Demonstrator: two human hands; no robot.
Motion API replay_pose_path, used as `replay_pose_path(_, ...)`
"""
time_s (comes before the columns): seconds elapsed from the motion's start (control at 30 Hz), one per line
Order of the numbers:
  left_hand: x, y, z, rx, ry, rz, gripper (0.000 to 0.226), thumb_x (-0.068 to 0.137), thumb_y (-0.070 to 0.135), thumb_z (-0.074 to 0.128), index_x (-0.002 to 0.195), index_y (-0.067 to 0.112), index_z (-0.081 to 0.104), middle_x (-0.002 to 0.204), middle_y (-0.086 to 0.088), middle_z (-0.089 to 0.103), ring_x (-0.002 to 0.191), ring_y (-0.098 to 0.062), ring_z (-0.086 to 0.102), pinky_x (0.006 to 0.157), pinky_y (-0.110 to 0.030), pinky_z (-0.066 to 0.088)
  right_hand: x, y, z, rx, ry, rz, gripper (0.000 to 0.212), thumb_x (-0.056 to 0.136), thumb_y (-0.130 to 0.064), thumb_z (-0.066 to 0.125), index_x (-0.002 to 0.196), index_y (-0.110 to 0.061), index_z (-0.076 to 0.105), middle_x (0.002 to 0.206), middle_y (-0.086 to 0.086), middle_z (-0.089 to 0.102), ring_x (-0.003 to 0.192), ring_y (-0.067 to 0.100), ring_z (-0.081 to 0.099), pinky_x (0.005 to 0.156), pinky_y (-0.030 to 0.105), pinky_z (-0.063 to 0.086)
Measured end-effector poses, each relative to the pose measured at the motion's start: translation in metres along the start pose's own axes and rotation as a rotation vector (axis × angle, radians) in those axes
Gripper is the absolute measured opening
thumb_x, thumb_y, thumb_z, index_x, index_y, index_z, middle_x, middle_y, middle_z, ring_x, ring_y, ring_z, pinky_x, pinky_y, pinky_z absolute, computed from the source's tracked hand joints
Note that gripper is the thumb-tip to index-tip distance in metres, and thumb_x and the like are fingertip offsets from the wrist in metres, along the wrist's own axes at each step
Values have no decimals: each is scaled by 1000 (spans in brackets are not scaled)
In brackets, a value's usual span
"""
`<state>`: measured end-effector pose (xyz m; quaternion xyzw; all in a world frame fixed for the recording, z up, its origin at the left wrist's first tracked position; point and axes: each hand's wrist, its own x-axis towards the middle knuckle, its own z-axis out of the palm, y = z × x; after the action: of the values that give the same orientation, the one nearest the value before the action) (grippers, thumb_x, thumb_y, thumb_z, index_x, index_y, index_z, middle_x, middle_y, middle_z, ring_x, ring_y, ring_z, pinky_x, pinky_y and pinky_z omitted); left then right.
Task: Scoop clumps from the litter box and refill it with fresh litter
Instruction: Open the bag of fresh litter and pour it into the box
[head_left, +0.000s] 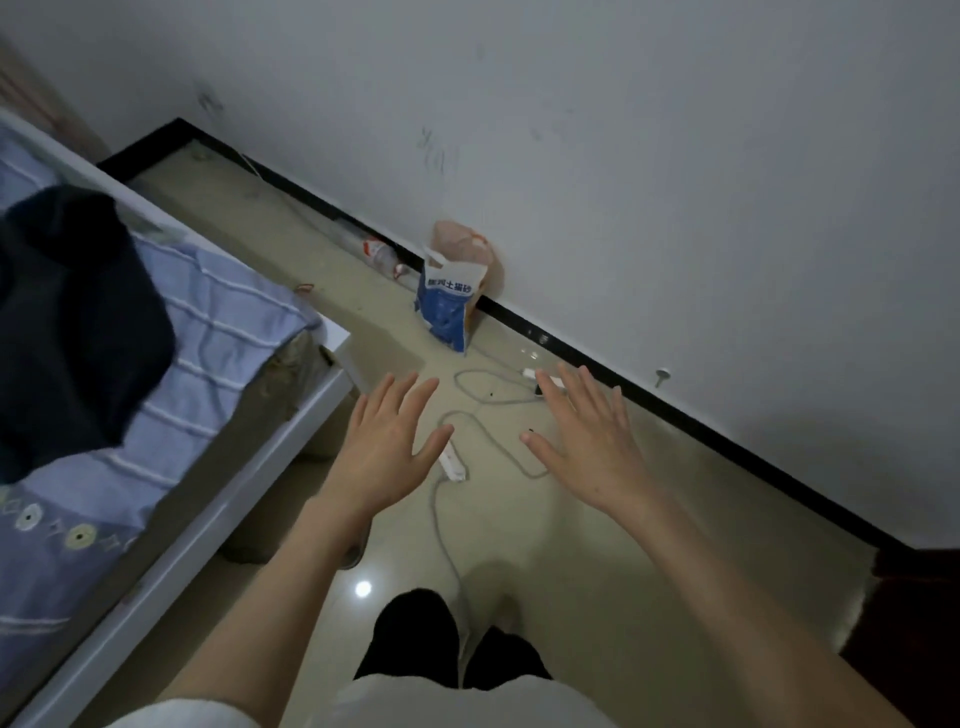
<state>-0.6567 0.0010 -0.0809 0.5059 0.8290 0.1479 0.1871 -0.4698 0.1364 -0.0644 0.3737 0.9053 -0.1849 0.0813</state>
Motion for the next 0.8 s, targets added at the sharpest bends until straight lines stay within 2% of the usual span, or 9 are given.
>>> replay_pose_path(0.07, 25, -9, -3, -6, 9, -51, 85, 76, 69, 12, 145, 22, 28, 153, -6, 26, 144, -26, 14, 117, -46, 15, 32, 2, -7, -7, -37, -31, 68, 95, -54, 29, 151, -29, 1, 159, 0, -6, 146, 18, -11, 117, 45, -8)
replay_pose_path(0.23, 101, -40, -3, 22, -25, -129, 64, 93, 56, 32, 147, 23, 23, 155, -5, 21, 144, -24, 10, 117, -43, 12, 118, 8, -9, -48, -82, -60, 68, 95, -56, 29, 151, -29, 1, 159, -1, -4, 146, 19, -9, 116, 45, -5)
replay_pose_path(0.37, 173, -75, -9, 20, -52, -122, 87, 75, 69, 10, 146, 21, 26, 153, -7, 24, 144, -26, 14, 116, -44, 15, 195, 5, -7, -77, -103, -62, 70, 92, -60, 26, 150, -30, 0, 159, 0, -4, 147, 19, -7, 116, 45, -4)
replay_pose_path(0.43, 218, -99, -14, -1, -69, -111, 91, 72, 68, 7, 146, 19, 28, 153, -8, 26, 143, -28, 16, 116, -44, 15, 246, -1, -6, -94, -116, -42, 69, 94, -57, 29, 151, -29, 1, 160, 0, -4, 147, 19, -7, 117, 46, -2)
replay_pose_path(0.5, 266, -128, -19, -15, -90, -108, 90, 72, 67, 8, 145, 18, 29, 152, -10, 27, 142, -29, 17, 116, -45, 16, 301, -11, -5, -110, -126, -15, 72, 90, -60, 23, 151, -28, 3, 160, 1, -2, 147, 21, -5, 116, 48, 0)
replay_pose_path(0.57, 315, -158, -24, 9, -114, -110, 86, 75, 66, 12, 146, 20, 26, 153, -9, 25, 143, -28, 16, 116, -46, 15, 358, -20, 1, -113, -144, 1, 72, 90, -60, 22, 151, -28, 4, 160, 2, 0, 147, 22, -3, 116, 48, 2)
replay_pose_path(0.7, 394, -203, -15, 7, -194, -149, 73, 84, 59, 21, 148, 24, 18, 155, -6, 18, 144, -26, 11, 116, -43, 14, 452, -17, 21, -135, -129, 27, 68, 95, -52, 35, 151, -25, 6, 159, 2, 5, 147, 22, 3, 116, 47, 5)
replay_pose_path(0.8, 443, -222, 12, -91, -257, -186, 61, 95, 48, 37, 148, 21, 19, 155, -6, 19, 143, -23, 14, 116, -37, 15, 507, 0, 46, -146, -143, 48, 67, 95, -50, 37, 151, -23, 12, 159, 3, 10, 146, 22, 9, 116, 45, 9)
